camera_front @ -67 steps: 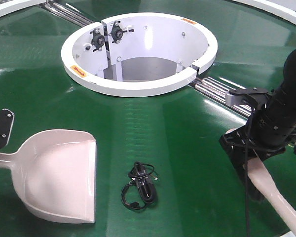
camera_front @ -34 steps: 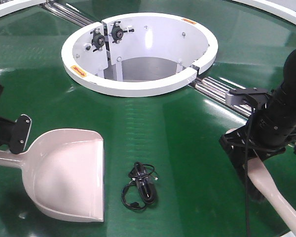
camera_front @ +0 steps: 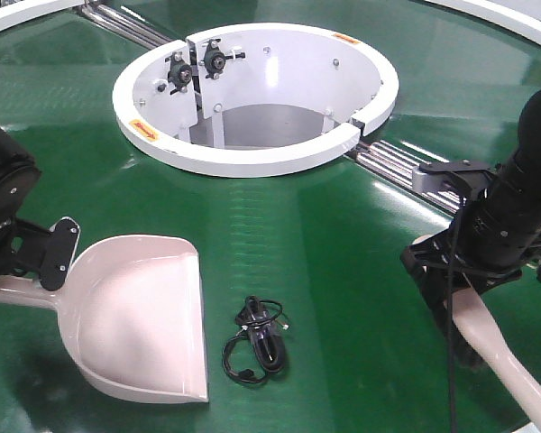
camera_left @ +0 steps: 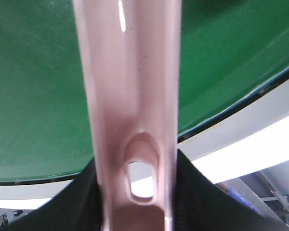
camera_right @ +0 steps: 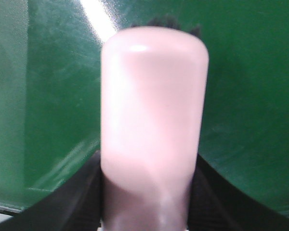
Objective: Clean and inspect green conveyor with broom and dustpan
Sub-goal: 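Slide the dustpan with the left gripper toward the black cable, then hold the dustpan steady beside the cable with the left gripper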
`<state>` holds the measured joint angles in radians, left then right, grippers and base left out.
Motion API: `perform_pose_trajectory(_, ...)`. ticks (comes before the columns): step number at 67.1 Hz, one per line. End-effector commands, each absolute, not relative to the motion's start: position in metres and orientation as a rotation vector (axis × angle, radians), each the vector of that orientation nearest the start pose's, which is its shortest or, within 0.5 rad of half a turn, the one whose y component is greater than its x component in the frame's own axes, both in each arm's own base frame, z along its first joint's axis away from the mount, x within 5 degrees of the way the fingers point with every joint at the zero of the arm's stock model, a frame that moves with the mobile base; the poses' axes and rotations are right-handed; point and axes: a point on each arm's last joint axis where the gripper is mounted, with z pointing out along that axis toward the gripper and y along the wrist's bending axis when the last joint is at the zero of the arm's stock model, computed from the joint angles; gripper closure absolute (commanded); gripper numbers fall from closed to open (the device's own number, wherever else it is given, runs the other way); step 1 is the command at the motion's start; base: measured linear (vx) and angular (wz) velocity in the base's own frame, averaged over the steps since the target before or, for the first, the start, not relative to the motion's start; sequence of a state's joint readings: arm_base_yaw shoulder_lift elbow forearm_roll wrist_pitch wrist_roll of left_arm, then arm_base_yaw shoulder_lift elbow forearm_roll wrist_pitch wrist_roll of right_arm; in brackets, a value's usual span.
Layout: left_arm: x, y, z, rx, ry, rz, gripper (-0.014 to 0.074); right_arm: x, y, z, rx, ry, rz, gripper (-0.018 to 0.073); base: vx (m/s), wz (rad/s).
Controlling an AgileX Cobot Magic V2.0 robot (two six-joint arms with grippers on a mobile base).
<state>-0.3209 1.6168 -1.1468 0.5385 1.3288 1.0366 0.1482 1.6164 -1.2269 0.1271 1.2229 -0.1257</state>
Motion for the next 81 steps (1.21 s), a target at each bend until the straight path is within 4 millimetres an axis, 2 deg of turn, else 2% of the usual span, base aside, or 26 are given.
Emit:
perform_pose_trajectory(1,0.286,-0.074,0.256,2.254,2.284,0.564,0.0619,0.289,0.055,0.278,-0.383,3.059,0.199,0.0562,0.00,0.00)
perform_pose_trajectory(10,0.285,-0.076,0.257,2.244,2.279,0.521,0.0619,0.289,0.055,0.278,-0.383,3.059,0.198,0.0562,0.00,0.00)
perform_pose_trajectory(33,0.286,-0.077,0.266,2.191,2.212,0.554,0.0619,0.289,0.055,0.278,-0.383,3.059,0.198,0.0562,0.00,0.00)
perform_pose_trajectory(70,0.281,-0.072,0.267,2.234,2.287,0.577,0.0619,0.289,0.055,0.278,-0.382,3.059,0.200,0.0562,0.00,0.00)
perform_pose_trajectory(81,0.284,-0.073,0.260,2.254,2.298,0.566,0.0619,0.289,0.055,0.278,-0.382,3.059,0.200,0.0562,0.00,0.00)
